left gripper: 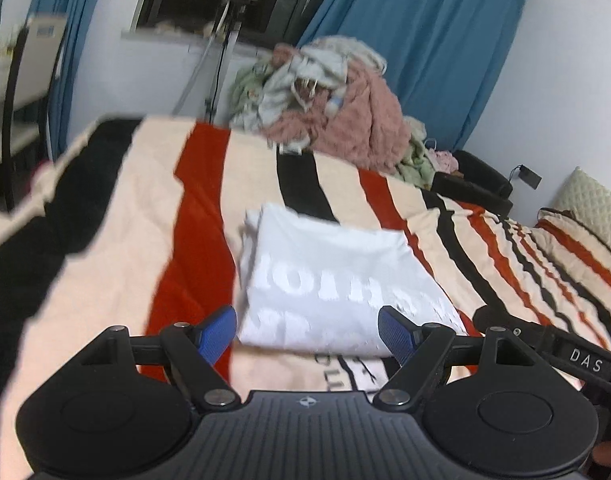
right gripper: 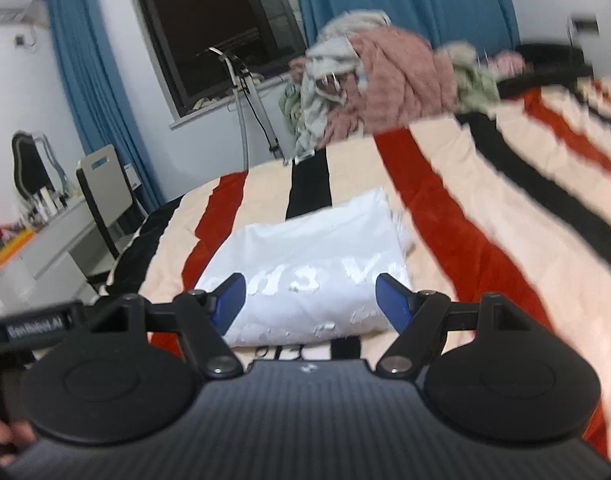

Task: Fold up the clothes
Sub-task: 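Slide both grippers under the folded shirt edges, then grasp the folded shirt with both grippers and lift it off the blanket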

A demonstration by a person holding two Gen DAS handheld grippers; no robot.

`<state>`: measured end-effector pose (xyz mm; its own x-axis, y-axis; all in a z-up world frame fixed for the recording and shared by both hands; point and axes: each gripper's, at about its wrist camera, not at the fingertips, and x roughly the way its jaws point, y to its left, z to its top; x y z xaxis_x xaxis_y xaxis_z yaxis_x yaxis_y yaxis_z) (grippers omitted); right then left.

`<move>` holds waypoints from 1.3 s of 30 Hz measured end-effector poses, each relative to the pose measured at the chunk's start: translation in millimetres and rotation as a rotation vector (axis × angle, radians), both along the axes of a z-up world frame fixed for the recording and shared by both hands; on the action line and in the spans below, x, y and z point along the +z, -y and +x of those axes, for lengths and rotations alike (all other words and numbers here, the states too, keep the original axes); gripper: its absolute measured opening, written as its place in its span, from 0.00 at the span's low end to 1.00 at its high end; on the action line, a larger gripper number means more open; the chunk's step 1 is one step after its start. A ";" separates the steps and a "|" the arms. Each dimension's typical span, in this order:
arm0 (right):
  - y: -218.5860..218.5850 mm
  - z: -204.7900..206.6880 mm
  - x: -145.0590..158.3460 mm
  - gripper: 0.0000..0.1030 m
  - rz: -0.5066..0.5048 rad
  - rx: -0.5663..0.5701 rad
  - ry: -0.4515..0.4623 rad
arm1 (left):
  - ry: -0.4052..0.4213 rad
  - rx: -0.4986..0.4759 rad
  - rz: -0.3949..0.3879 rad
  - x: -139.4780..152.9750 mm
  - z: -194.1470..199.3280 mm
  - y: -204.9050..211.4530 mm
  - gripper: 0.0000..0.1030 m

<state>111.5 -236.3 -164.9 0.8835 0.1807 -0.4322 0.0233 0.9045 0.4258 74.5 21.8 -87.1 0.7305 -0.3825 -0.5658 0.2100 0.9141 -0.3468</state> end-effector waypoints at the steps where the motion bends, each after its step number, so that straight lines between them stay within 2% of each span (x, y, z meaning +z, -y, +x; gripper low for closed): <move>1: 7.2 3.0 -5.6 0.73 0.075 0.008 -0.024 | -0.039 -0.005 -0.038 -6.5 4.8 -1.3 0.78; 6: 39.8 21.4 -49.5 0.73 0.468 0.002 -0.204 | -0.214 0.034 -0.251 -42.8 38.0 -11.9 0.78; 11: 49.9 41.6 -87.8 0.72 0.701 -0.057 -0.334 | -0.366 0.097 -0.456 -79.1 72.4 -22.8 0.77; 15: 53.7 61.1 -107.4 0.72 0.830 -0.113 -0.350 | -0.398 0.141 -0.541 -96.3 94.7 -25.7 0.71; 18: 56.4 77.8 -119.8 0.72 0.852 -0.158 -0.357 | -0.403 0.172 -0.576 -107.7 108.8 -25.8 0.64; 21: 55.7 85.7 -125.9 0.72 0.909 -0.180 -0.315 | -0.385 0.190 -0.600 -113.2 117.2 -27.5 0.56; 23: 54.5 88.8 -126.4 0.68 0.903 -0.193 -0.290 | -0.368 0.195 -0.593 -114.6 121.0 -27.9 0.44; 24: 53.6 88.9 -126.1 0.61 0.891 -0.199 -0.286 | -0.359 0.196 -0.590 -115.1 122.1 -27.9 0.41; 25: 52.5 88.2 -125.7 0.50 0.876 -0.204 -0.287 | -0.353 0.197 -0.592 -115.1 122.3 -28.3 0.34; 26: 51.4 87.5 -125.3 0.44 0.862 -0.208 -0.288 | -0.350 0.198 -0.597 -114.6 122.0 -28.9 0.28; 28: 50.0 83.4 -121.8 0.32 0.839 -0.209 -0.284 | -0.341 0.190 -0.600 -111.2 120.6 -28.8 0.22; 31: 52.4 71.6 -109.4 0.27 0.812 -0.215 -0.258 | -0.319 0.159 -0.588 -97.5 115.0 -23.5 0.19; 35: 58.6 53.2 -81.4 0.25 0.785 -0.235 -0.207 | -0.316 0.084 -0.572 -67.7 107.4 -11.8 0.18; 39: 77.4 41.8 -50.3 0.25 0.820 -0.266 -0.170 | -0.332 0.031 -0.557 -27.3 112.3 13.1 0.18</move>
